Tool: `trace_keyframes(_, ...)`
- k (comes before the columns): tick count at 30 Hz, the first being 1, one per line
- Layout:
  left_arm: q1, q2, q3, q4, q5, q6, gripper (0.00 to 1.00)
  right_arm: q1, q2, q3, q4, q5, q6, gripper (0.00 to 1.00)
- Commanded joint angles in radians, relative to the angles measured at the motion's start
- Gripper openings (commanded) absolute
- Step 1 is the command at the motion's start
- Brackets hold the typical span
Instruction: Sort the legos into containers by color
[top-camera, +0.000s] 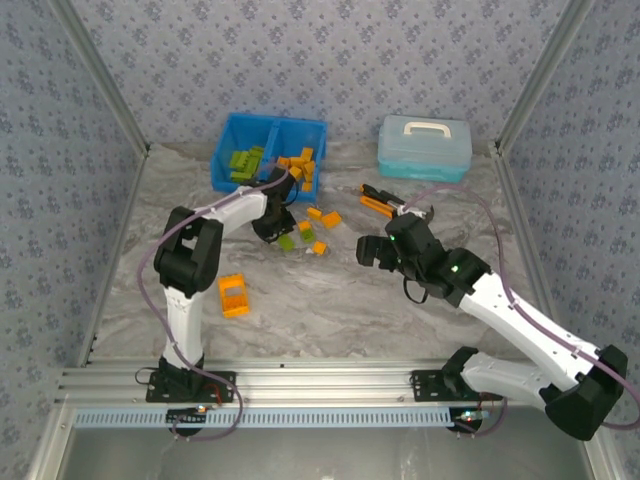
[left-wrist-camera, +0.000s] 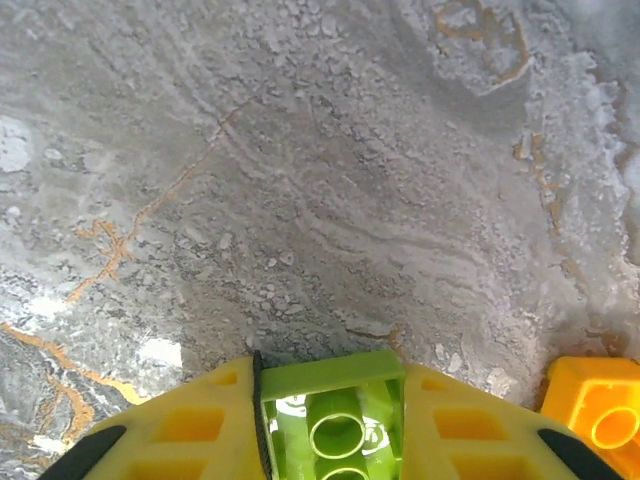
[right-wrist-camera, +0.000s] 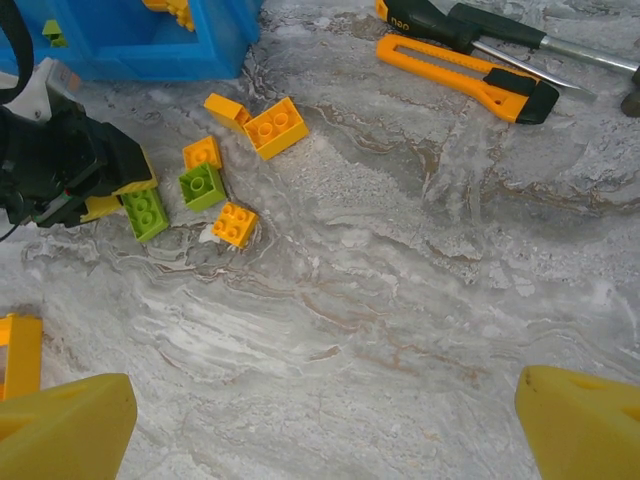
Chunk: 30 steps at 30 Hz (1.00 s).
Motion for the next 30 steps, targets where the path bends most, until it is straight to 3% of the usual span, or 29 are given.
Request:
trace_keyframes(1, -0.014, -0.091, -0.043, -0.028, 0.022, 0.017, 0.24, 0.013, -0.032, -0.011, -0.043, 0.027, 0.034, 1.00)
trace_keyframes(4, -0.017, -0.200, -0.067, -0.035, -0.019, 0.037, 0.23, 0.021, -0.049, -0.016, -0.050, 0.034, 0.051, 1.00)
trace_keyframes(8, -0.011, -0.332, -0.035, -0.056, -0.193, 0.097, 0.23, 0.029, -0.061, -0.019, -0.050, 0.041, 0.062, 1.00)
trace_keyframes(12, 0.043, -0.326, 0.089, -0.043, -0.332, 0.182, 0.23, 0.032, -0.055, -0.016, -0.050, 0.045, 0.063, 1.00)
trace_keyframes(19, 0.180, -0.063, 0.468, 0.016, -0.433, 0.287, 0.23, 0.033, -0.033, -0.002, -0.042, 0.052, 0.056, 1.00)
trace_keyframes(26, 0.241, 0.371, 1.096, -0.108, -0.409, 0.372, 0.24, 0.036, -0.004, 0.022, -0.062, 0.067, 0.047, 1.00)
trace_keyframes(30, 0.261, 0.464, 1.151, -0.015, -0.393, 0.397, 0.33, 0.036, -0.002, 0.015, -0.061, 0.068, 0.055, 1.00)
